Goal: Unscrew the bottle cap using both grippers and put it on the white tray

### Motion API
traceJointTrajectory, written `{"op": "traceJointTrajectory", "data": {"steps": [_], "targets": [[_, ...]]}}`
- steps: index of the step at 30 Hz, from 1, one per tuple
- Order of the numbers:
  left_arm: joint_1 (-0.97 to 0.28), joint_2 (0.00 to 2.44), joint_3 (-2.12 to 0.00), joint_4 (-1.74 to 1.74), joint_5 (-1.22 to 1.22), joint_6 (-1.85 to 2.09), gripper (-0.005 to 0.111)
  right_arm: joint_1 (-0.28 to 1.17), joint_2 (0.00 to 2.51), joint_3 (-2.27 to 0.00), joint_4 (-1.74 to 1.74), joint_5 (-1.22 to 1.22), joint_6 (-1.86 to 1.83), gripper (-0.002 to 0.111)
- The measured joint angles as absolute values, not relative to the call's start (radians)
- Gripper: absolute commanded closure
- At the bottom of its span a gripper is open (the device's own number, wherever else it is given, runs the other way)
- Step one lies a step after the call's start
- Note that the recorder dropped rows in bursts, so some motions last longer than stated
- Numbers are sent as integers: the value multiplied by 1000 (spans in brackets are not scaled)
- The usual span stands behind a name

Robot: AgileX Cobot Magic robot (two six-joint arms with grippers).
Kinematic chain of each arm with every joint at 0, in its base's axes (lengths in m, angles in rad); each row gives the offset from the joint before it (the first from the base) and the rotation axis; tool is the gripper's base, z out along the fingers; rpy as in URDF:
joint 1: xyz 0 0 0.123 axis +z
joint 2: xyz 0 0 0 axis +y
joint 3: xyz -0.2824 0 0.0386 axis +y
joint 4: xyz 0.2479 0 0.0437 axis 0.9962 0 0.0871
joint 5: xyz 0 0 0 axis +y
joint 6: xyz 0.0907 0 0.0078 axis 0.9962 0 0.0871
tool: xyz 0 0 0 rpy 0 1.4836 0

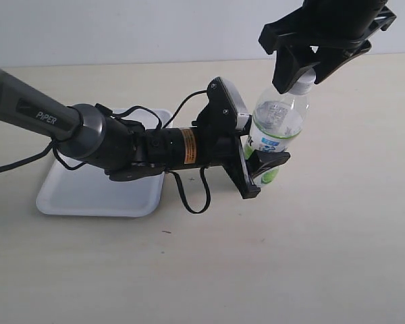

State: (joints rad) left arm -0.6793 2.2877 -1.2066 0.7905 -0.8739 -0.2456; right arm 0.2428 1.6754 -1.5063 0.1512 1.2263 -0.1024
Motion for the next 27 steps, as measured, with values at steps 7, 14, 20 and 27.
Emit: {"op": "traceJointTrajectory", "data": {"steps": [7, 14, 20, 27], "targets": [[-679, 2288, -1207, 790, -874, -244, 107, 243, 1675, -1506, 155, 1226, -102, 54], [-679, 2288, -1207, 790, -874, -244, 107, 243, 1675, -1506, 155, 1226, -102, 60], [-679, 2288, -1207, 790, -874, -244, 107, 243, 1675, -1506, 155, 1226, -102, 61], [-679, 2288, -1207, 790, -874, -244, 107, 243, 1675, -1506, 155, 1226, -102, 75]]}}
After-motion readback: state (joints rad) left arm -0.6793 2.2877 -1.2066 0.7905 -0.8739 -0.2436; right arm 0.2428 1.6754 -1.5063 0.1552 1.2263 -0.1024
